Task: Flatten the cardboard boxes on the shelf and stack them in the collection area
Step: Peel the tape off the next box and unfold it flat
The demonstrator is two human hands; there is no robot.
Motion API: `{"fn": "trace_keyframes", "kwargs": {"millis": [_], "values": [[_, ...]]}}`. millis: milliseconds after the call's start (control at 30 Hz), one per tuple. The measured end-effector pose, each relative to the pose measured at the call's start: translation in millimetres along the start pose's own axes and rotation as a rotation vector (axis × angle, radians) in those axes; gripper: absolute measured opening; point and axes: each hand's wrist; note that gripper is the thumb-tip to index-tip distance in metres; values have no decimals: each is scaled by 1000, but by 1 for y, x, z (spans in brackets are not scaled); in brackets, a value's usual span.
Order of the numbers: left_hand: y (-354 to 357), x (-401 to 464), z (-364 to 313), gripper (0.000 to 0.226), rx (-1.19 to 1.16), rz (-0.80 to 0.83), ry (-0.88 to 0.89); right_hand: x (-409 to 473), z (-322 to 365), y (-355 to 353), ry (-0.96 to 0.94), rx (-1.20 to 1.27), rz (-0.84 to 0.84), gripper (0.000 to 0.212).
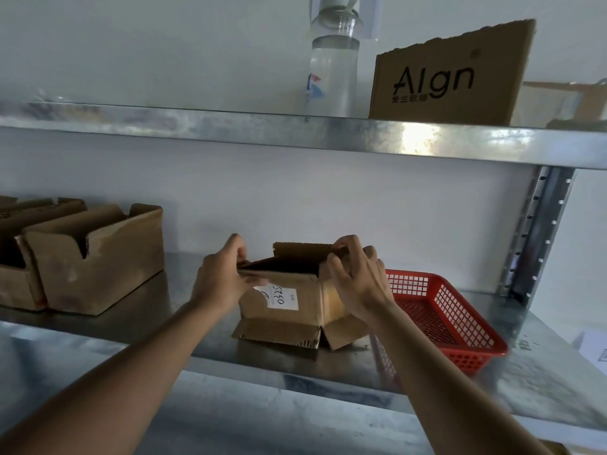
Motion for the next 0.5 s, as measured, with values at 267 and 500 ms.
{"fn": "trace_keyframes", "kwargs": {"millis": [267, 500], "values": [[6, 25, 23, 57, -221, -80, -143, 6, -8, 13, 168, -22, 23, 33], [8, 17, 32, 83, -479, -101, -312, 14, -6, 24, 254, 388, -23, 20]]}}
Point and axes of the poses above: each hand's wrist, its own x-axis towards the middle knuckle, its own y-axis out of the palm, z = x × y, and after that the axes turned 15 degrees about -x, right-handed
